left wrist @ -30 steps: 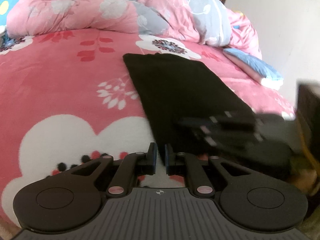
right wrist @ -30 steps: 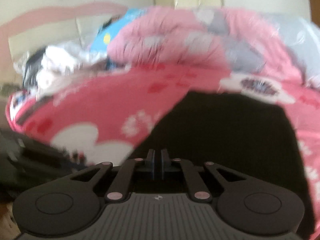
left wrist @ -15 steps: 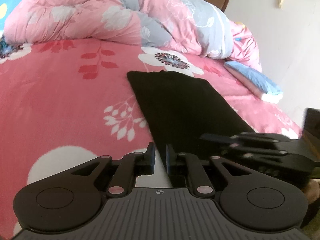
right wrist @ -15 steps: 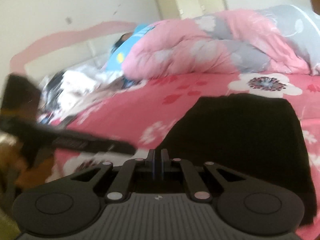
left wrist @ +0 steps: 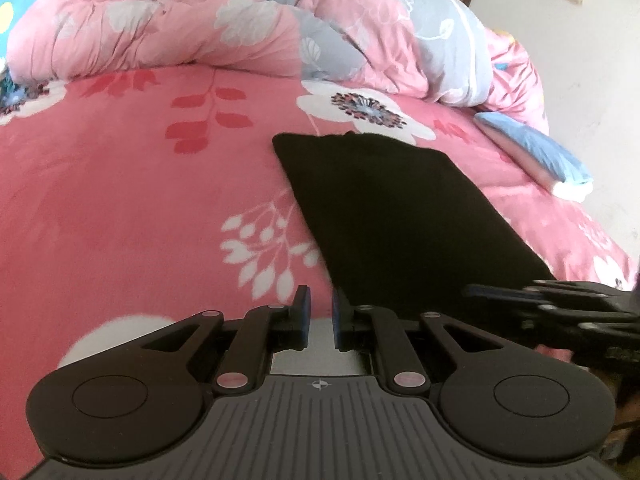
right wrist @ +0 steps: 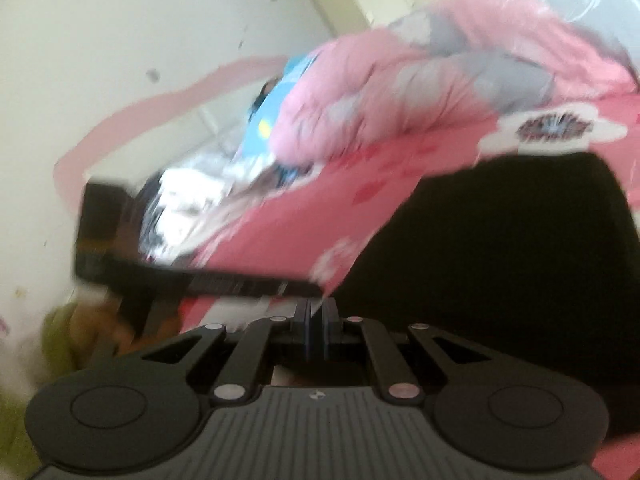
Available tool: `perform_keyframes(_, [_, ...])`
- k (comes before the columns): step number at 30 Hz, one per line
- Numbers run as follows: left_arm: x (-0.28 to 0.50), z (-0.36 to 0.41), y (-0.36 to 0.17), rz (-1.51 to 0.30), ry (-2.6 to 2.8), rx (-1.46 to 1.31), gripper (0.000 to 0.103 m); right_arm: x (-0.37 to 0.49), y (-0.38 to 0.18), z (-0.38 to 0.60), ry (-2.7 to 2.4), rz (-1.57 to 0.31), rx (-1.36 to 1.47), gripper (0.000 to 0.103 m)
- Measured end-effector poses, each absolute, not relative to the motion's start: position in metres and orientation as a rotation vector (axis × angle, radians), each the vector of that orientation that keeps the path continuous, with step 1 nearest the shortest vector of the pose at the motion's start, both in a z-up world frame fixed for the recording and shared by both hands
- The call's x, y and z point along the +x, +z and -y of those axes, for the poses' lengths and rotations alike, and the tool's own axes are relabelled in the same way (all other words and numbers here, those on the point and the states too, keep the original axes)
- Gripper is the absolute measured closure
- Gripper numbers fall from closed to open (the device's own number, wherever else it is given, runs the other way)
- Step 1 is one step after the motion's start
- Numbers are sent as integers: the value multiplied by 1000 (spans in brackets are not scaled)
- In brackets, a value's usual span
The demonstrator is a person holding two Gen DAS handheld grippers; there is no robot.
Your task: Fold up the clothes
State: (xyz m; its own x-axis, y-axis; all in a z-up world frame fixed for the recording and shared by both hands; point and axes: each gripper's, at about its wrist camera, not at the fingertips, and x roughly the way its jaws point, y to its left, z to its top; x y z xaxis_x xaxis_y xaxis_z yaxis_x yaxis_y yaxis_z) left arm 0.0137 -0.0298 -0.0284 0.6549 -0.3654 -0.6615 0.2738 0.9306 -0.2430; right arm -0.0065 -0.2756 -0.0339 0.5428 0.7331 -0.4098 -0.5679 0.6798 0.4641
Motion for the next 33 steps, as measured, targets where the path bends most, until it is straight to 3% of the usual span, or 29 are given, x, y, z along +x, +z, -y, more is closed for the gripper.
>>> perform_keyframes(7, [29,38,-25,-758,-381,-103,93,-13,-59,271,935,-735,279,96])
perform_keyframes(17, [61,41,-47,-769,-365,-188,91,-1,-59,358,606,-585,564,96])
perform_keyframes(33, [84,33,-35,-793,-416,-335,92,4,-80,375,589,-556,615,96])
